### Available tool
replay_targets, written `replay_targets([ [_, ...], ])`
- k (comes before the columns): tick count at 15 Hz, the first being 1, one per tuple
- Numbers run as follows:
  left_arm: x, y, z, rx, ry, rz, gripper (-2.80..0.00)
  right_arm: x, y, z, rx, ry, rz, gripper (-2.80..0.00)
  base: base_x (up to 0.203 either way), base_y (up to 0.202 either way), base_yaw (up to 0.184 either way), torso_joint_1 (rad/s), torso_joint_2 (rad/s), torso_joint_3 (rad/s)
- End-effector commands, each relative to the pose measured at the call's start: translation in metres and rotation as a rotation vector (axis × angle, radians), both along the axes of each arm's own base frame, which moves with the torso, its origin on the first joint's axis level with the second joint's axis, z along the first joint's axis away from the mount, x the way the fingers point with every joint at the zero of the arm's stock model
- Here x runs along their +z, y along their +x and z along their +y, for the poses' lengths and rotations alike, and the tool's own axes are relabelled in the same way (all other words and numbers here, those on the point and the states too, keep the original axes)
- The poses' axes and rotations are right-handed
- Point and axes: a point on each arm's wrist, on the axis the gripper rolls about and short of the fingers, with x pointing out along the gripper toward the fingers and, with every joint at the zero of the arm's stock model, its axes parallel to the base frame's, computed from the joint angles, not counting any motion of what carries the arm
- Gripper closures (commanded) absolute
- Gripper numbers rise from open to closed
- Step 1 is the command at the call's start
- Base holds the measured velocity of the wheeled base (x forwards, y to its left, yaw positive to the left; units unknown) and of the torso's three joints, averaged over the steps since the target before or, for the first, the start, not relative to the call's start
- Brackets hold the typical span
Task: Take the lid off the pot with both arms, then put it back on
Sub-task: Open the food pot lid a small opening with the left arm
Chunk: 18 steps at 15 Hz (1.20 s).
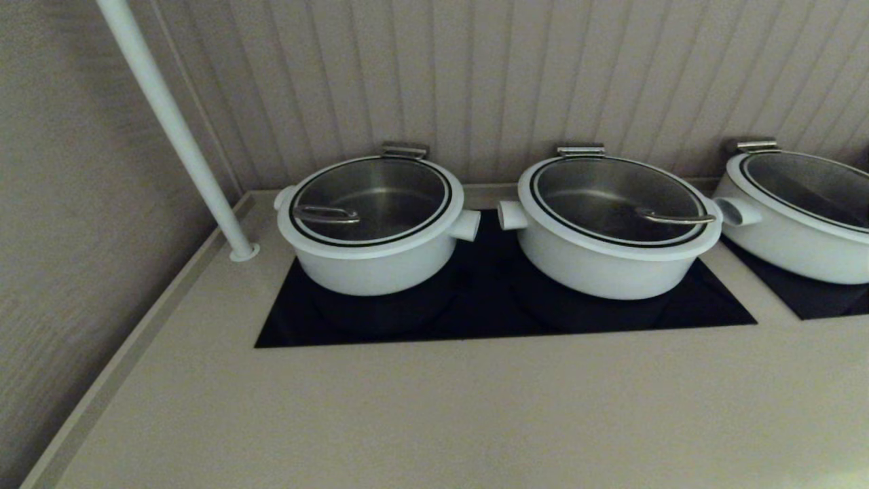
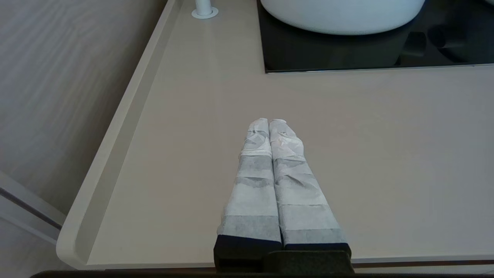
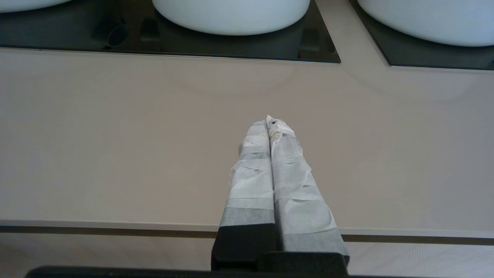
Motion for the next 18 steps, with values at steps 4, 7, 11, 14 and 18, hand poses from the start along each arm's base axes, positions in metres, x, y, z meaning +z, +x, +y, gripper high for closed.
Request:
replay_targets([
  [4,0.0,0.0,0.0,0.0,-0.001,-0.002,0.0,0.0,0.0,0.0,0.001,-0.001,0.001,0.0,0.0,0.0,0.0,0.0,0.0,0.0],
  [7,0.0,0.0,0.0,-0.005,0.012,-0.001,0.0,0.0,0.0,0.0,0.001,-0.001,0.001,0.0,0.0,0.0,0.0,0.0,0.0,0.0],
  [11,0.007,-0.002,0.0,-0.011,0.051,-0.026,0.0,0.0,0.0,0.0,0.001,-0.001,0.001,0.0,0.0,0.0,0.0,0.0,0.0,0.0],
  [14,0.027,-0.008,-0.001,-0.06,0.054,-0.085,0.0,0.0,0.0,0.0,0.001,-0.001,0.0,0.0,0.0,0.0,0.0,0.0,0.0,0.0],
  [18,0.062,-0.004,-0.003,-0.144,0.056,-0.082,0.0,0.0,0.0,0.0,0.001,-0.001,0.0,0.0,0.0,0.0,0.0,0.0,0.0,0.0],
])
